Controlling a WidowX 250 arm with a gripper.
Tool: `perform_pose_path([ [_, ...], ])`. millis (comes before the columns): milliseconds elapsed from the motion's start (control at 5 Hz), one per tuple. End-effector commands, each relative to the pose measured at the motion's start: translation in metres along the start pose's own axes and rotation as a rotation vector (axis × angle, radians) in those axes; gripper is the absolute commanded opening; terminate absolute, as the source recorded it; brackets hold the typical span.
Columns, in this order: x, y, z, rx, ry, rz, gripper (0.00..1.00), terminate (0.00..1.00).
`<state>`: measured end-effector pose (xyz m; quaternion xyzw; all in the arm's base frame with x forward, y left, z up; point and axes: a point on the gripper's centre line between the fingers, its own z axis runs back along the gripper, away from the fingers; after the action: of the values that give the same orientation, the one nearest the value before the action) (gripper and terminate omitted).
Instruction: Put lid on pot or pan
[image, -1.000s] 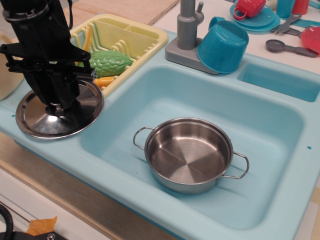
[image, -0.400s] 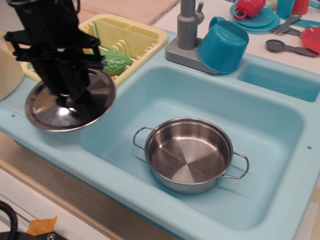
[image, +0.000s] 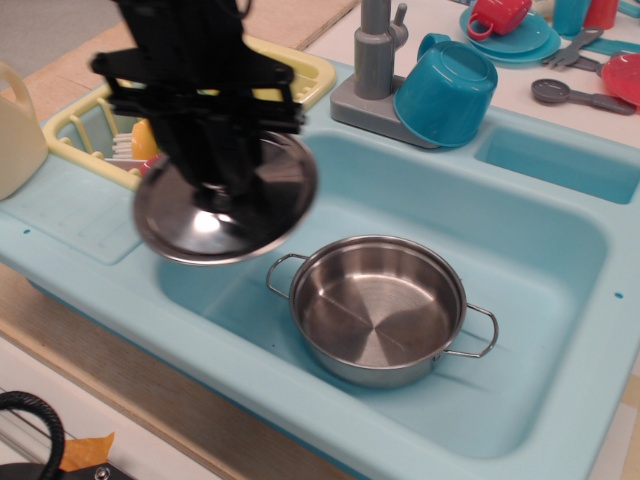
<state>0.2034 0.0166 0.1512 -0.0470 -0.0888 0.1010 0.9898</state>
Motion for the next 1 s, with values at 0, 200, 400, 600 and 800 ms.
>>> perform_pose_path([
  [0,0.008,-0.035,-0.011,-0.051,-0.018,-0.05,0.0,0.0],
  [200,0.006,-0.046,-0.026,-0.081,0.017,-0.066,0.0,0.0],
  [400,0.004,-0.053,-0.037,-0.107,0.04,-0.078,0.0,0.0],
  [600,0.003,-0.057,-0.046,-0.131,0.048,-0.109,1.0,0.0],
  [800,0.004,-0.063,-0.054,-0.152,0.055,-0.153,1.0,0.0],
])
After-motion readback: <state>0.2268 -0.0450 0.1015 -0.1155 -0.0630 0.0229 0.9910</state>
